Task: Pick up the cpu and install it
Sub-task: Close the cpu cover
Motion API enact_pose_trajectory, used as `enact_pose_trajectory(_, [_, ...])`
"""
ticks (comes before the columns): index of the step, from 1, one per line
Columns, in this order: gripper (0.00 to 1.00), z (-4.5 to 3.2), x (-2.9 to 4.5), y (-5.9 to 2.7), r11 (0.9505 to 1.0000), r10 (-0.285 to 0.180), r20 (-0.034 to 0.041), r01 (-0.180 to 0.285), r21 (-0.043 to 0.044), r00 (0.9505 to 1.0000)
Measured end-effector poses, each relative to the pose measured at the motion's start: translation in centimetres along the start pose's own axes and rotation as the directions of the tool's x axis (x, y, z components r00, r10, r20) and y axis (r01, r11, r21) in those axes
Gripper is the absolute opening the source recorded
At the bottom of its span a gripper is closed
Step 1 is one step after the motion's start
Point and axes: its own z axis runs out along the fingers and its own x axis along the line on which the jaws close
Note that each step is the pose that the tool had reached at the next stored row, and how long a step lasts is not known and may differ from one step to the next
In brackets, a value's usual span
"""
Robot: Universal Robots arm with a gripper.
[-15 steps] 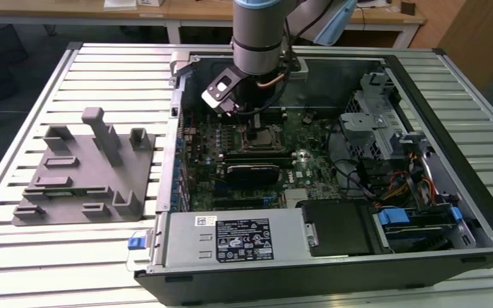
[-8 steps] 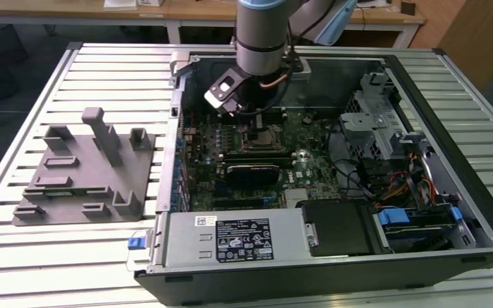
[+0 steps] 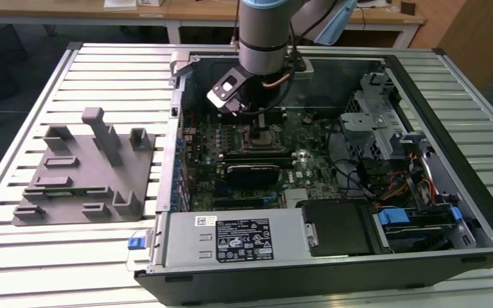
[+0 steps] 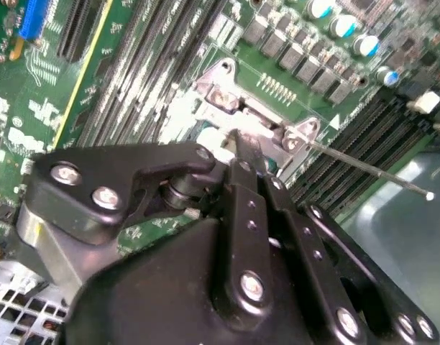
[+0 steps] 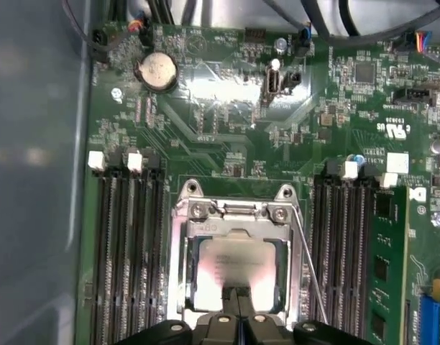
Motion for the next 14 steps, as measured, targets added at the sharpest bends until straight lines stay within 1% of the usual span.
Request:
enact_pose_trajectory(4, [0.11, -1.13, -0.04, 0.00, 1.0000, 0.000, 0.0011, 0.000, 0.0015, 1.0000])
enact_pose_trajectory(6, [0.11, -1.49, -0.05, 0.00, 1.0000, 0.000, 0.0013, 0.000, 0.0017, 1.0000])
enact_pose_trajectory(9, [0.11, -1.49, -0.14, 0.06, 1.0000, 0.000, 0.0010, 0.000, 0.0016, 1.0000])
enact_pose_trajectory(14, [0.11, -1.45, -0.18, 0.63, 1.0000, 0.000, 0.0010, 0.000, 0.0017, 1.0000])
